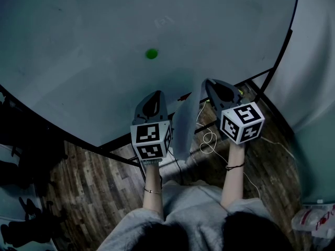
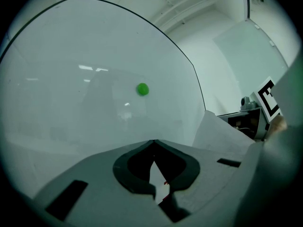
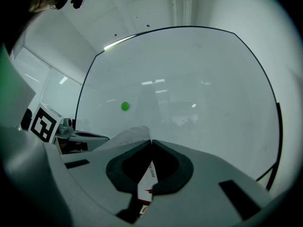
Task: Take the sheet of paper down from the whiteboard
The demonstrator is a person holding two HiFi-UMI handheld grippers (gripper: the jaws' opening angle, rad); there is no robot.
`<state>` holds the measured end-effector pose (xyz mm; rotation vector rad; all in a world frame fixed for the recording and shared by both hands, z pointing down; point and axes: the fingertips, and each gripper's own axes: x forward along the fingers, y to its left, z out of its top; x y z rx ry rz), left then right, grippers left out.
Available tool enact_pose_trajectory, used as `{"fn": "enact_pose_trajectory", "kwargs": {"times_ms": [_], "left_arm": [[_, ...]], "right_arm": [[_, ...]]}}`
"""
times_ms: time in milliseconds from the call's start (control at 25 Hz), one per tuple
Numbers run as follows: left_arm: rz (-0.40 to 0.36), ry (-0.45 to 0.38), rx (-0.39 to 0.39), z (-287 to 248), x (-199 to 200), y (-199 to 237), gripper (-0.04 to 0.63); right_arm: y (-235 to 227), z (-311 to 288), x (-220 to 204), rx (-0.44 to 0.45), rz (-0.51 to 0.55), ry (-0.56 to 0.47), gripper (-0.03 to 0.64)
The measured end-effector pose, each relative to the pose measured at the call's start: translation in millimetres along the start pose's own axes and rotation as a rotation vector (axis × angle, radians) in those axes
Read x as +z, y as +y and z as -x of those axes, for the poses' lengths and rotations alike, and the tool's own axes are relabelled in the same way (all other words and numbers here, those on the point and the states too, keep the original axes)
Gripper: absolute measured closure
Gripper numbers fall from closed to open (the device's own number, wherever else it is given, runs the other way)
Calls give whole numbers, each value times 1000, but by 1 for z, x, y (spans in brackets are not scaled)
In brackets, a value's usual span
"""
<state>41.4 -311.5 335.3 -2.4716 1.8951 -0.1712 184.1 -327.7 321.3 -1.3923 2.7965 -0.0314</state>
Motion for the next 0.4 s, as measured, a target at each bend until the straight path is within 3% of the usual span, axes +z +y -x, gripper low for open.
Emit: {"fn": "enact_pose_trajectory", "kwargs": {"times_ms": [400], "left_arm": [[2,-13,20,3,1,6,589]], "right_arm": [[-1,3,-2,-10,-8,0,618]]}}
